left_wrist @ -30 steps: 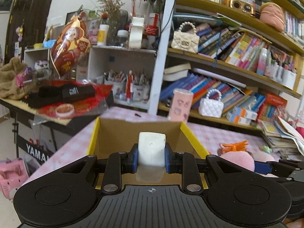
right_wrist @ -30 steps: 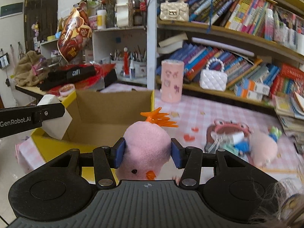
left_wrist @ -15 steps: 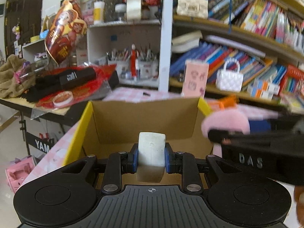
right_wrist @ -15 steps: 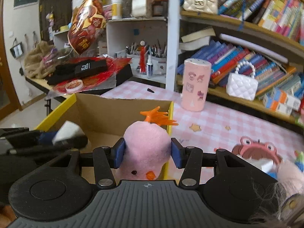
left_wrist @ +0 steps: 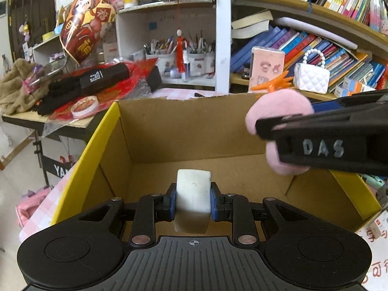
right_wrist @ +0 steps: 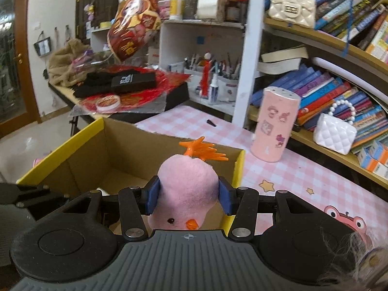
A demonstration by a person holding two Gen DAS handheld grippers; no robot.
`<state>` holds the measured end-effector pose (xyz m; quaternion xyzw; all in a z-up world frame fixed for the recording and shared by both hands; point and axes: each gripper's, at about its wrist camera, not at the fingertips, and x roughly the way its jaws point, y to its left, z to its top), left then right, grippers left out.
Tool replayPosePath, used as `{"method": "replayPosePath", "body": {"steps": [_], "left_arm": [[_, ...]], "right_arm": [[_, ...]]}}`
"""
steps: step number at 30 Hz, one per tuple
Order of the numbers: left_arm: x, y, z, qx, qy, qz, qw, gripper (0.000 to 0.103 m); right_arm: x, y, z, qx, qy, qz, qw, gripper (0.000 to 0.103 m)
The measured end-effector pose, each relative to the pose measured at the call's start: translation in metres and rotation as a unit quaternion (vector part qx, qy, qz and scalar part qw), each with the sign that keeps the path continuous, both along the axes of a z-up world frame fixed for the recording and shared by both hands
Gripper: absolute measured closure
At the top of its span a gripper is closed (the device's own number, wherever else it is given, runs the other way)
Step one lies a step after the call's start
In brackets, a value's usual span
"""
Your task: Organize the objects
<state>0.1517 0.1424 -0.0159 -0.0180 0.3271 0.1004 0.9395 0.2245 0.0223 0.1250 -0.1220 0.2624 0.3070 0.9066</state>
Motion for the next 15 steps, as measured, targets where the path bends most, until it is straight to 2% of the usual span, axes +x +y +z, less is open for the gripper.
{"method": "replayPosePath", "body": {"steps": [4,6,7,13,15], "left_arm": [[0.002,0.001,-0.001,-0.002,0.001,0.004,1.0000,0.077],[0.002,-0.002,-0.001,0.008,0.002,-0.001,1.0000,0.076],[0.002,-0.002,-0.001,0.011,0.001,-0.004,0.9999,0.076],[0.003,-0.002,0.000,0.014,0.005,-0.001,0.9999,0.076],[0.001,-0.002,0.000,0.018,0.001,0.005,0.9998,0.068]], "right_arm": [[0.005,0.010,-0.010,-0.029,0.024,0.025,0.999,0.056],[0.010,0.013,-0.019,-0.043,0.050,0.033,0.997,0.056],[0.015,0.012,-0.022,-0.033,0.072,0.029,0.996,0.056],[0.014,0.023,-0.024,-0.059,0.072,0.033,0.995,0.056],[0.015,0.024,-0.024,-0.061,0.073,0.033,0.995,0.055]]}}
